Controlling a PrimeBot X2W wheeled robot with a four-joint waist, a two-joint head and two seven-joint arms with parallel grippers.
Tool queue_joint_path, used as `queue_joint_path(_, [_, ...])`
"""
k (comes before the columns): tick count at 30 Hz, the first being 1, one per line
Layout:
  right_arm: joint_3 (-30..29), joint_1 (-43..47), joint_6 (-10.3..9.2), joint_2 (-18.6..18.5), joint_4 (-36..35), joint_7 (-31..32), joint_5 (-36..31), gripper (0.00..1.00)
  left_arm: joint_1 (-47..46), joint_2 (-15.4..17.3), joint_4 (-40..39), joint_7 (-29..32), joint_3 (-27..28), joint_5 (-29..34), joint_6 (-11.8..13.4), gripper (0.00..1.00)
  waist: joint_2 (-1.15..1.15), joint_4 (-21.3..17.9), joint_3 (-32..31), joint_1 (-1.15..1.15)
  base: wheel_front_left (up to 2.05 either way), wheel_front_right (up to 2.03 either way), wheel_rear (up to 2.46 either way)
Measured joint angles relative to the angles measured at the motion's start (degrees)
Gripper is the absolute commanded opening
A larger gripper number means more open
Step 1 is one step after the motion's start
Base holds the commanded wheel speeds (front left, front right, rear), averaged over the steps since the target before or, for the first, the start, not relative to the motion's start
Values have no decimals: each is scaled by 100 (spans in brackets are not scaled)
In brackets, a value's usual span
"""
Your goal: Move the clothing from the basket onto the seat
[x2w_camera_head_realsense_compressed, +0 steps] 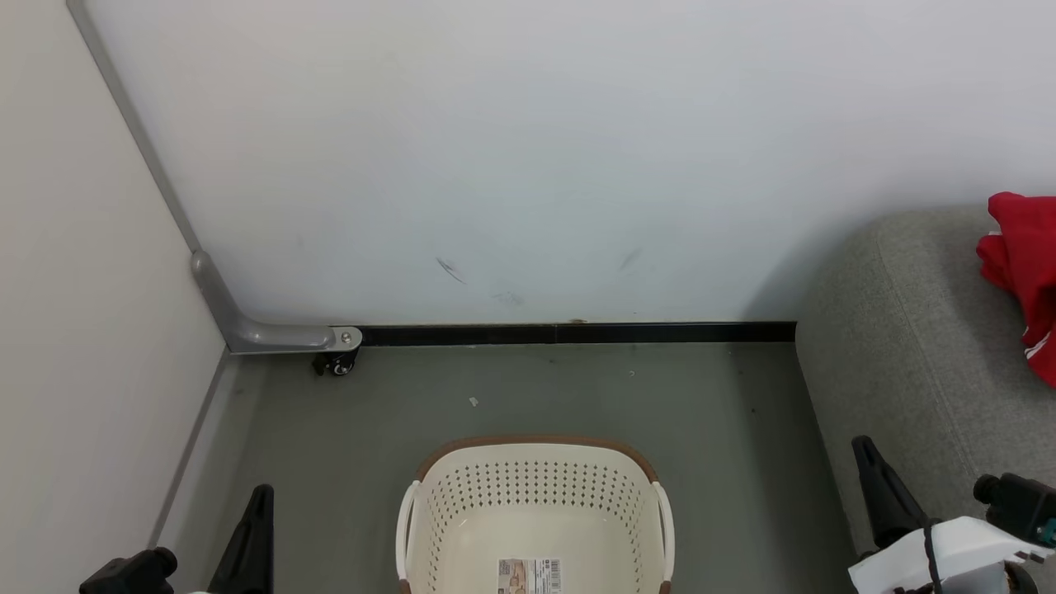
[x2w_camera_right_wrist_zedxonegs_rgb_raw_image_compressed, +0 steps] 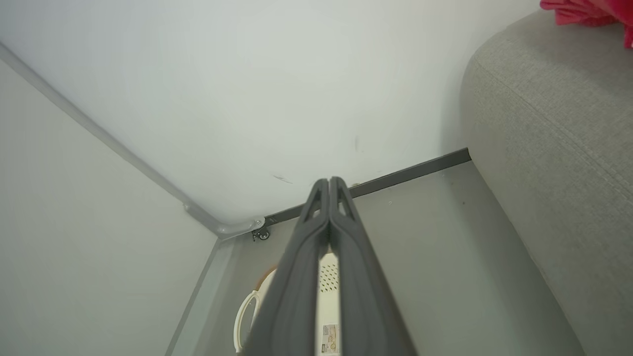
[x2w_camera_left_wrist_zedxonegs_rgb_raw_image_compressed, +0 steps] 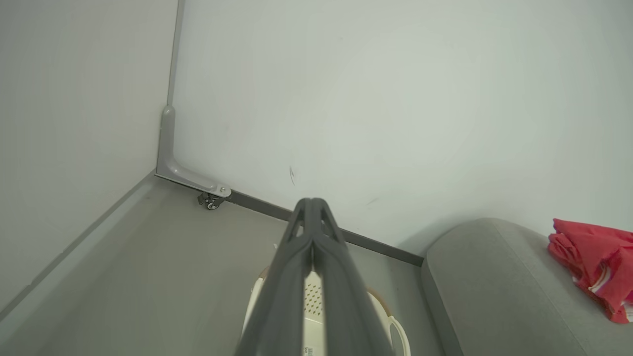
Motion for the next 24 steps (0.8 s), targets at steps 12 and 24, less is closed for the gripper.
queue_joint_path(12, [-82,-39,0,21,13,216,793,0,-88,-38,75,210,144,-690,-102,0,0,-90,-8,48,0,0,0])
queue_joint_path(24, [-152,-106,0,40,43,402,1600,0,-115,-104,167,410,277,-1374,-196,0,0,-152,-17,64,0,0,0])
